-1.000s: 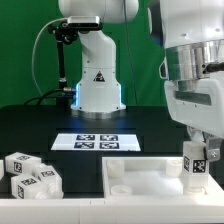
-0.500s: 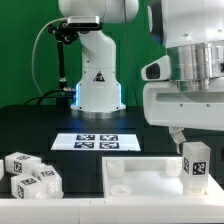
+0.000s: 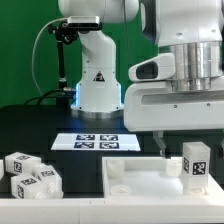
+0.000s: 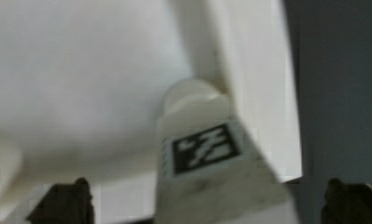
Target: Assemble one leg
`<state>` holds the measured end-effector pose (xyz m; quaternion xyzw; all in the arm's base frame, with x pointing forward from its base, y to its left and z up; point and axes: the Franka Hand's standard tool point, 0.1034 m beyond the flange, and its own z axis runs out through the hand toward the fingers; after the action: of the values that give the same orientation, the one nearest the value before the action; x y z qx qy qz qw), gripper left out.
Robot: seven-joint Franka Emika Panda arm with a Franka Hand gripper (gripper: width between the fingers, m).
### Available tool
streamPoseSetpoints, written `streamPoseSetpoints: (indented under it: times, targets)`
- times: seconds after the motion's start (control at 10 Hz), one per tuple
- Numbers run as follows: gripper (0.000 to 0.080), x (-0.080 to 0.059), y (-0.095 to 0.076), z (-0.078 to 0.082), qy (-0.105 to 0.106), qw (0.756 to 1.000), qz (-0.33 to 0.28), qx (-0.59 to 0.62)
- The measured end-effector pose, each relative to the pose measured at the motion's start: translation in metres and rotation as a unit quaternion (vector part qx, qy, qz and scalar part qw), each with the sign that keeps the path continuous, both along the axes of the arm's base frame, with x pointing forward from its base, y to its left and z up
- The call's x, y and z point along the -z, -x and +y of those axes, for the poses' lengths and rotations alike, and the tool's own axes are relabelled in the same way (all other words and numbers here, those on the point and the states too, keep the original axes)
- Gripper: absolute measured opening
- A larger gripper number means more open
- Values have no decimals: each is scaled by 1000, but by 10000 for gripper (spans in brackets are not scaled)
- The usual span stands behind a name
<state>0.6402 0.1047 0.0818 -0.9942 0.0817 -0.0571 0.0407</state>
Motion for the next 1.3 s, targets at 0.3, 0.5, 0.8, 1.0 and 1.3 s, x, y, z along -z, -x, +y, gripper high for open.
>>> streamPoseSetpoints:
  times: [0.3, 0.5, 0.8, 1.0, 1.3]
  targets:
    - [533, 0, -4, 0, 12, 999, -18, -41]
    - [283, 0, -4, 1, 7, 1000, -16, -8]
    - [285, 1, -3, 0, -11, 993, -7, 113]
    - [285, 1, -2, -1, -25, 968, 1, 248]
    - [285, 2, 2, 2, -59, 868, 25, 492]
